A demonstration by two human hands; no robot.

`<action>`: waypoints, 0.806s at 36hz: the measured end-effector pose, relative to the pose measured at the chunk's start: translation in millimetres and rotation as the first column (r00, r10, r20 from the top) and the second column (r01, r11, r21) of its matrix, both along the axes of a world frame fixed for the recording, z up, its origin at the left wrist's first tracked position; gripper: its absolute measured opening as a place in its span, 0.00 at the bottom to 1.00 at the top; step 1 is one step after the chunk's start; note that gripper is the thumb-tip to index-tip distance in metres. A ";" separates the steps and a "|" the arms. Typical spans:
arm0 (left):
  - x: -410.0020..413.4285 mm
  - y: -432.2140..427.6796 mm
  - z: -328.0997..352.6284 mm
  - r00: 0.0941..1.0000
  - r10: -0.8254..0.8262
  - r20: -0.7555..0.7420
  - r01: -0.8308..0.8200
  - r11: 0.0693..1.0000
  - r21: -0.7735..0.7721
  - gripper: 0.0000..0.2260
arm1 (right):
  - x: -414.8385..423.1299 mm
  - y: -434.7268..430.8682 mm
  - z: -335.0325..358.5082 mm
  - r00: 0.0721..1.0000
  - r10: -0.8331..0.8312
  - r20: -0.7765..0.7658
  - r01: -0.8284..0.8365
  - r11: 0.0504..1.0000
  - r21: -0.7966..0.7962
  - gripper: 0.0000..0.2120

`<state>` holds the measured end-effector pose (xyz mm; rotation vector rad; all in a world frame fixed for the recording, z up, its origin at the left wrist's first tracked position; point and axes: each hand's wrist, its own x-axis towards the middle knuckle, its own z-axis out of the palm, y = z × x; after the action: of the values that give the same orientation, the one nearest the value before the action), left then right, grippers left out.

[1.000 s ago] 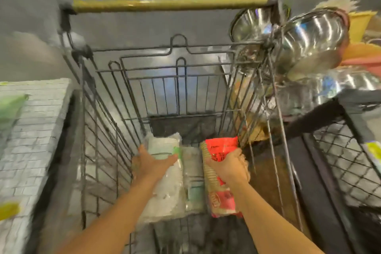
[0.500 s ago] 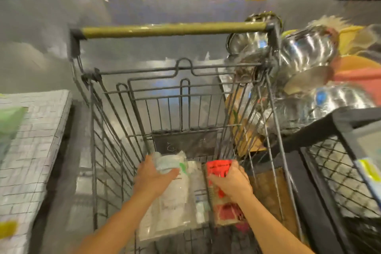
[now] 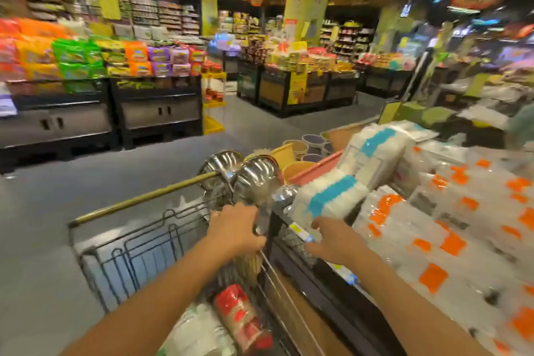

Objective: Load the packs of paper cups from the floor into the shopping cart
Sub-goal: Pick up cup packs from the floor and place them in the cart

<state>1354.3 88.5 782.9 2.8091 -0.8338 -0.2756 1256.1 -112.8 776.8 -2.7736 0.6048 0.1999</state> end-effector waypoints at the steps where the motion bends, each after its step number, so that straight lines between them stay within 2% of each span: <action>1: -18.4 -13.8 14.9 0.999 -0.053 0.012 0.053 0.999 0.006 0.27 | -26.2 -7.0 15.4 0.999 -0.046 0.013 0.046 0.999 -0.009 0.24; 7: -134.8 -99.9 69.7 0.929 -0.357 0.099 0.361 0.932 -0.021 0.27 | -191.1 -52.5 78.4 0.953 -0.287 0.100 0.294 0.953 -0.068 0.26; 12: -262.3 -173.8 87.9 0.790 -0.604 0.102 0.611 0.790 -0.055 0.25 | -346.2 -80.4 94.2 0.829 -0.534 0.167 0.546 0.837 -0.035 0.23; 15: -354.9 -214.6 94.9 0.661 -0.744 0.102 0.749 0.661 -0.036 0.25 | -452.1 -81.6 97.8 0.751 -0.637 0.175 0.653 0.755 -0.055 0.25; 17: -424.1 -238.4 98.1 0.561 -0.823 0.083 0.827 0.562 -0.016 0.27 | -527.0 -81.3 96.1 0.685 -0.698 0.208 0.722 0.689 -0.065 0.22; 22: -613.8 -263.6 99.7 0.249 -0.967 0.055 0.968 0.248 -0.023 0.26 | -717.1 -57.0 86.9 0.446 -0.879 0.170 0.894 0.446 -0.038 0.18; 24: -695.6 -267.3 95.6 0.108 -0.992 0.071 0.994 0.106 -0.031 0.34 | -793.6 -39.4 83.2 0.341 -0.924 0.173 0.940 0.338 -0.046 0.26; 26: -774.9 -274.0 83.5 -0.019 -0.998 0.057 1.000 -0.020 -0.022 0.39 | -866.2 -16.3 77.7 0.229 -0.963 0.142 0.973 0.225 -0.045 0.27; 29: -887.6 -267.3 69.1 -0.164 -0.987 0.000 0.986 -0.164 0.011 0.28 | -968.2 19.2 56.5 0.063 -0.991 0.118 0.997 0.056 -0.055 0.19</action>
<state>466.6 -178.8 852.0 1.2654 -2.8698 -0.4208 287.8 -93.7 833.4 -1.6747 2.4012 -0.2548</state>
